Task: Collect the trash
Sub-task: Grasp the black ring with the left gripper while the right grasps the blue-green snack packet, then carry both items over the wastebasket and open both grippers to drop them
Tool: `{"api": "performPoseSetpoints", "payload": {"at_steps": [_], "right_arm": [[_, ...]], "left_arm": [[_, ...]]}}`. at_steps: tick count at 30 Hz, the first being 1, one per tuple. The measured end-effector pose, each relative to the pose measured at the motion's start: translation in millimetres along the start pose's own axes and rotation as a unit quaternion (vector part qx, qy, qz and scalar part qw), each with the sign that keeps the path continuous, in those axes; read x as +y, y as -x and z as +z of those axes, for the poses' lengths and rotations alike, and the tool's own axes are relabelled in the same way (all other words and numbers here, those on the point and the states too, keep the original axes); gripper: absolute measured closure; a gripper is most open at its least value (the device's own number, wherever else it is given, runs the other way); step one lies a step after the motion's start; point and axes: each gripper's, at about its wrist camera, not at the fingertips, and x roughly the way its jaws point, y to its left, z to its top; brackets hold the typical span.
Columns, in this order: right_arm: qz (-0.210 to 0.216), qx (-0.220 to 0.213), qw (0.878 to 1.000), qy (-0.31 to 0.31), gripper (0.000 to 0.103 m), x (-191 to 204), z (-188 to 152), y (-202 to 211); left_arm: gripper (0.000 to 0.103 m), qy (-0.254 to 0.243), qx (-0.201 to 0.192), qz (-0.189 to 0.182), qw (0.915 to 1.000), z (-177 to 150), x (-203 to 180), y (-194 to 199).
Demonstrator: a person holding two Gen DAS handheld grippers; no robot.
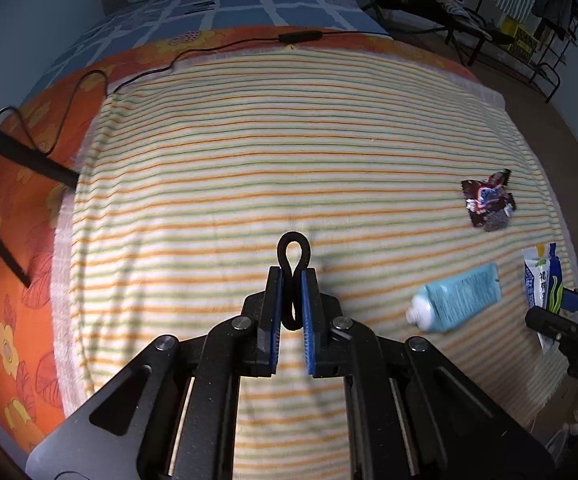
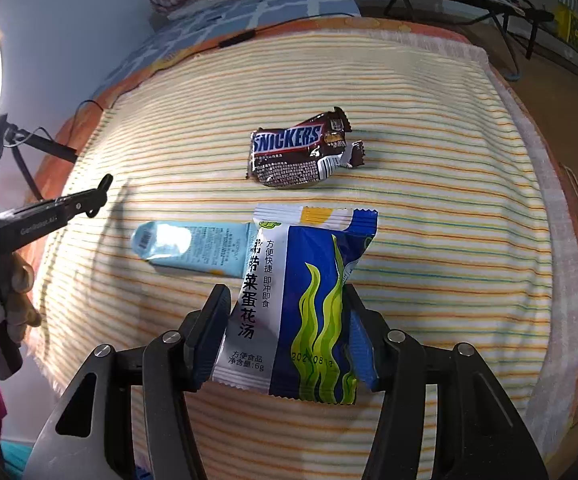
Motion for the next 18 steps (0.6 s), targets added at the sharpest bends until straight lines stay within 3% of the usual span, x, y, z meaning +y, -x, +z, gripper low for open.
{"api": "performPoseSetpoints", "payload": {"at_steps": [9,18], "right_arm": [[0.022,-0.022,0.999,0.017,0.049,12,-18,40],[0.050,-0.031,0.997,0.050,0.049,41,-56,79]], "left_arm": [[0.096,0.009,-0.019,-0.018,0.9996,-39,1,62],[0.096,0.013,-0.032,-0.037,0.9987,-103,-7,123]]}}
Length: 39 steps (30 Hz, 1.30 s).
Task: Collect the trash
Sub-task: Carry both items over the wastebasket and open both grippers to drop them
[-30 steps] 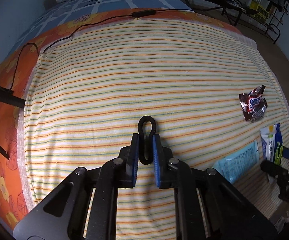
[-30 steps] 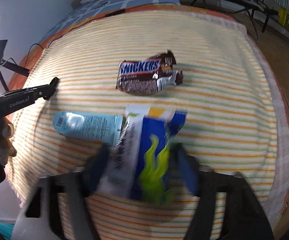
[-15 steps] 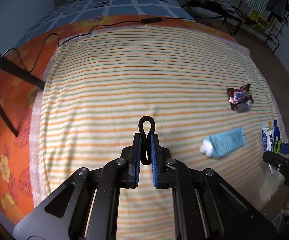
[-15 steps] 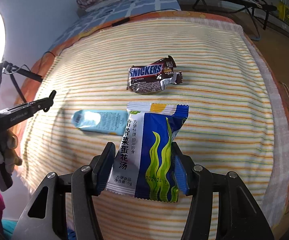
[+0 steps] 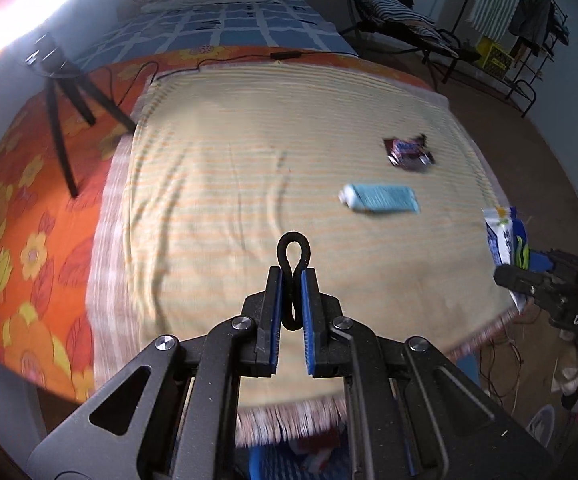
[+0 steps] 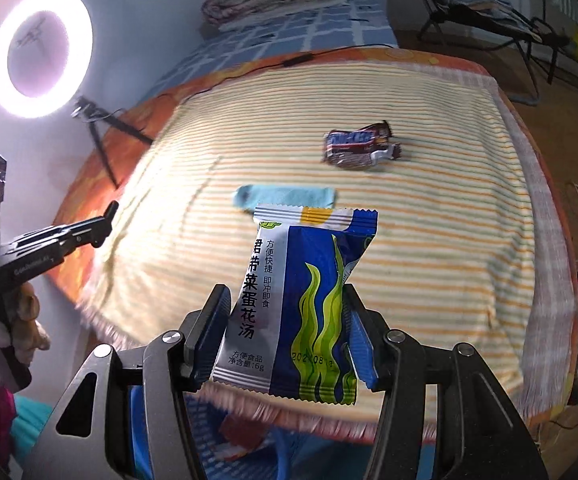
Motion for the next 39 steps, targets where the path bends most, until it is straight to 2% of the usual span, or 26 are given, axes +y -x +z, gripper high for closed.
{"api": "performPoseSetpoints", "payload": {"at_steps": [11,21,31,39], "right_arm": [[-0.002,0.013,0.997,0.075,0.049,39,-57,26],[0.016,0.052,0.993,0.105,0.049,62,-108,21],[0.024,0.087,0.990,0.106,0.049,70,-136,3],[0.027,0.105,0.989,0.104,0.048,74,-151,-5]], "left_arm": [[0.096,0.001,0.016,-0.020,0.9997,-85,-28,33],[0.096,0.015,0.040,-0.028,0.9987,-143,-46,32],[0.096,0.038,0.077,-0.024,0.9960,-181,-44,16],[0.096,0.052,0.086,-0.021,0.9947,-193,-38,13]]}}
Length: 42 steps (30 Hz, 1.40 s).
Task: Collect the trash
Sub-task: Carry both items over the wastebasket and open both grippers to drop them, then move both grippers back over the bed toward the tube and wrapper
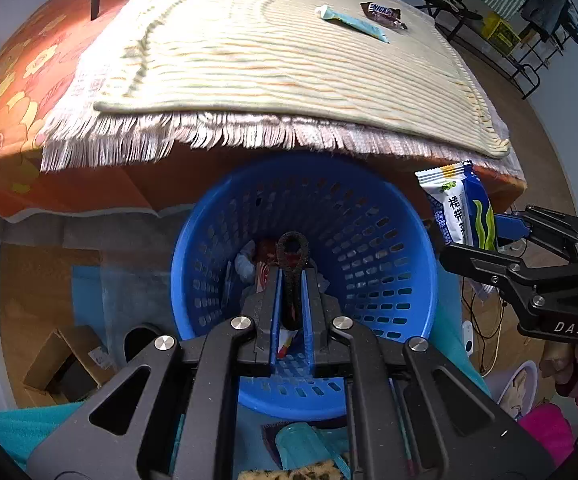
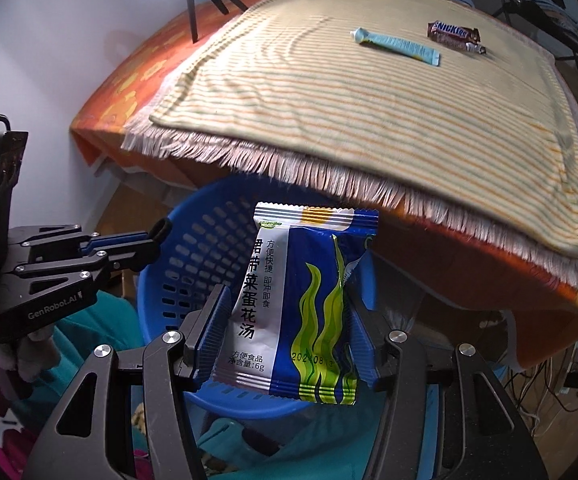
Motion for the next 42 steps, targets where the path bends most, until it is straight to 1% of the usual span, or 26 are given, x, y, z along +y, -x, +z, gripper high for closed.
{"api": "performPoseSetpoints", "payload": {"at_steps": [7,8,10,11,12,25,26,28,29,35,42], "right_arm": [[0.001,0.001,1.000,0.003,0.048,5,0,-1],[0.001,0.001,1.000,0.003,0.048,6,0,-1],[0.000,0.001,1.000,0.003,0.048,5,1,-1],[-0.001,0.001,1.000,0.003,0.048,6,1,-1],[0.000,0.001,1.000,0.002,0.048,6,1,-1],[0.001,0.002,1.000,0.000,0.046,6,1,-1],[0.001,0.002,1.000,0.000,0.045,6,1,0],[0.000,0.002,1.000,0.000,0.045,6,1,0],[0.000,0.001,1.000,0.000,0.044,6,1,0],[-0.005,-0.004,1.000,0.001,0.043,4,4,3],[-0.025,-0.022,0.999,-0.007,0.043,-4,8,12]], "left_arm": [[0.095,0.003,0.003,0.003,1.0000,-4,1,0],[0.093,0.005,0.003,0.002,1.0000,-4,1,0],[0.080,0.006,0.002,0.002,1.0000,-4,2,1],[0.069,0.007,-0.001,0.002,1.0000,-3,2,1],[0.067,0.007,-0.004,0.002,1.0000,-3,2,3],[0.067,0.008,-0.008,0.001,0.9999,-2,3,7],[0.066,0.008,-0.009,0.001,0.9999,-2,3,8],[0.056,0.010,-0.010,0.002,0.9999,-2,3,8],[0.048,0.011,-0.012,0.003,0.9999,-2,3,9],[0.048,0.012,-0.017,0.003,0.9998,1,2,11],[0.048,0.004,-0.015,0.002,0.9999,3,-2,11]]}}
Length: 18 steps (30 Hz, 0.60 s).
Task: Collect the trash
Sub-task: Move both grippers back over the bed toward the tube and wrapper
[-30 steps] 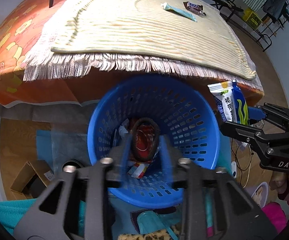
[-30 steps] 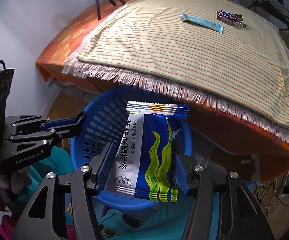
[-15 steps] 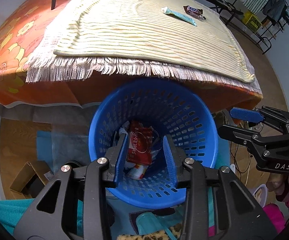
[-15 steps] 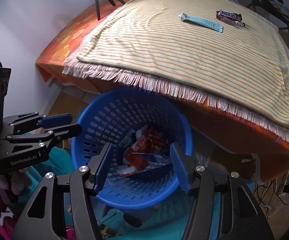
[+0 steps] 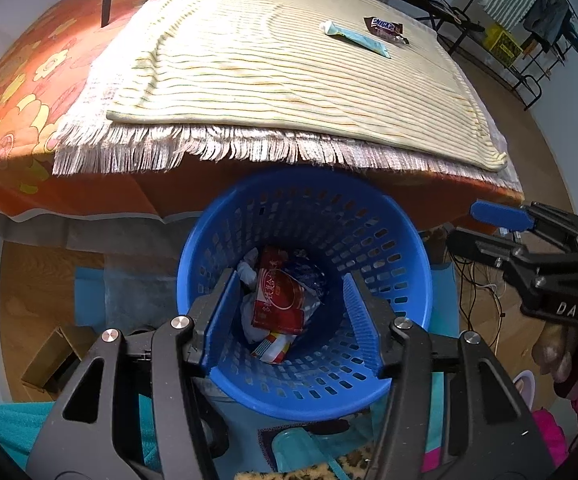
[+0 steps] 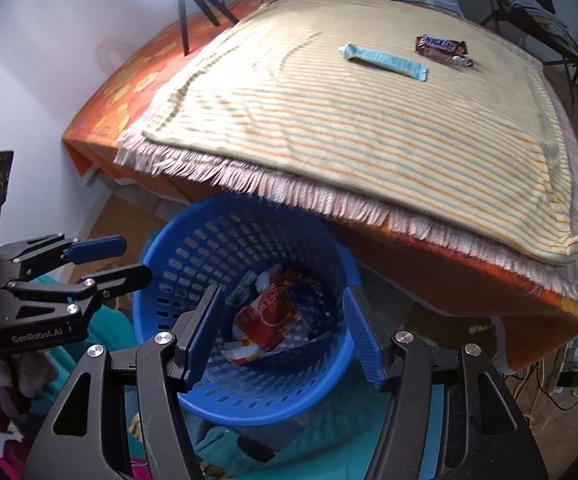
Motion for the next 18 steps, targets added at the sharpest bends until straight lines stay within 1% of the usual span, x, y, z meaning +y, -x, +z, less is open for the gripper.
{"api": "performPoseSetpoints", "payload": {"at_steps": [18], "right_arm": [[-0.039,-0.024,0.999,-0.011,0.042,-21,8,15]], "left_arm": [[0.048,-0.033,-0.009,-0.004,0.9994,27,-21,2]]}}
